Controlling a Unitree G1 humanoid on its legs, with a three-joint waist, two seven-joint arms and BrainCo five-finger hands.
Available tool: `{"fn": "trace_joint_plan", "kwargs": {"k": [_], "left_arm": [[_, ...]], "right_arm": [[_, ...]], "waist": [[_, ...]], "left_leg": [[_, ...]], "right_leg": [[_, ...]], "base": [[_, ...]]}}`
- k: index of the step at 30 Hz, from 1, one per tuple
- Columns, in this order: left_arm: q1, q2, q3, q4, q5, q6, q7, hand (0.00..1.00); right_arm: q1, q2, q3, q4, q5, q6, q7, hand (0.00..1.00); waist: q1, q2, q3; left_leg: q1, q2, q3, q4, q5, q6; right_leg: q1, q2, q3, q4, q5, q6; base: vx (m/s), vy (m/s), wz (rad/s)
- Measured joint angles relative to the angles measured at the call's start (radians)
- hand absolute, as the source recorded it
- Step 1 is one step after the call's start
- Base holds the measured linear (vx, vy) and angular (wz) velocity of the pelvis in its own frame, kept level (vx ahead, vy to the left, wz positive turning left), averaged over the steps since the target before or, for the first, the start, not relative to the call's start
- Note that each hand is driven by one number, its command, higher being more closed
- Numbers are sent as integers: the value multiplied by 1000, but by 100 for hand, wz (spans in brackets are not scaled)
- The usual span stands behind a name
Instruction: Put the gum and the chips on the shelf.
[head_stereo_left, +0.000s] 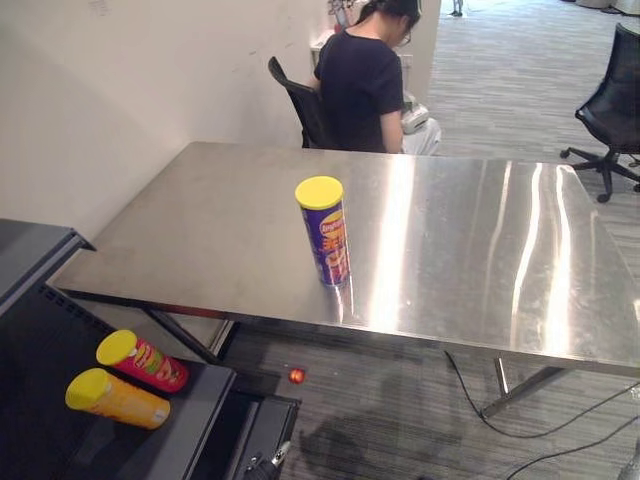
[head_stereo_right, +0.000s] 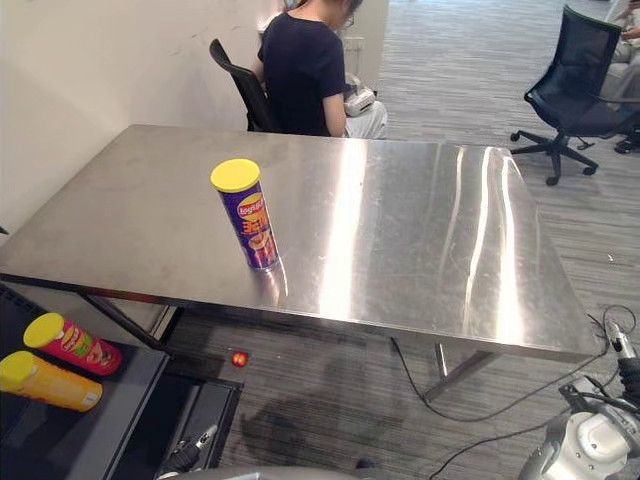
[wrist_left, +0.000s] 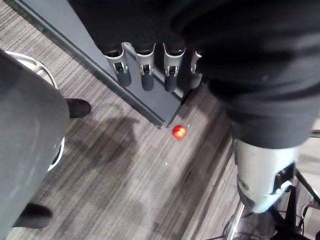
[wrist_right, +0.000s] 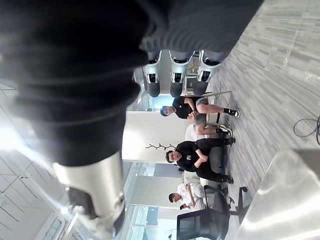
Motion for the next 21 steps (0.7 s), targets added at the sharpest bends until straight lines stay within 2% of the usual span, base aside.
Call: {"fn": "trace_joint_plan", "kwargs": {"k": [4, 8, 11, 14, 15, 21], "left_arm": [[1, 10, -34, 2, 31, 0, -4, 0], [7, 34, -82, 2, 40, -1, -15, 0], [7, 46, -101, 0, 40, -3, -28, 0], [7, 56, -123, 0, 40, -3, -34, 0], [7, 62, -131, -1, 40, -4, -38, 0], [7, 70, -151, -1, 40, -10, -45, 0]], "right_arm": [[0, -6, 51, -71, -29, -1, 37, 0], [6, -10, 170, -139, -24, -10, 148, 0], [27, -26, 250, -158, -7, -15, 245, 0], [31, -60, 324, -158, -3, -16, 304, 0], [36, -76, 362, -158, 34, -17, 339, 0], [49, -140, 473, -168, 112, -18, 429, 0]], "waist": [[-3, 2, -12], [-23, -6, -19], [-18, -13, -22], [-19, -14, -21], [-19, -17, -20], [-18, -18, -19]], "left_leg": [[-17, -3, -7, 1, 2, 3], [-39, -13, -45, 1, 9, 9], [-48, -21, -65, 6, 11, 11], [-50, -26, -76, 6, 11, 11], [-50, -27, -82, 6, 11, 11], [-54, -33, -108, 6, 13, 14]], "right_leg": [[-6, -2, -1, -18, 15, 2], [-6, -9, -30, -25, 17, 4], [-2, -16, -50, -29, 18, 6], [1, -21, -55, -30, 19, 6], [4, -22, -61, -30, 19, 6], [12, -29, -84, -31, 18, 7]], "base": [[-7, -11, 2], [-17, -14, 21], [7, -6, 22], [3, 7, 9], [0, -4, 8], [-6, -6, 10]]}}
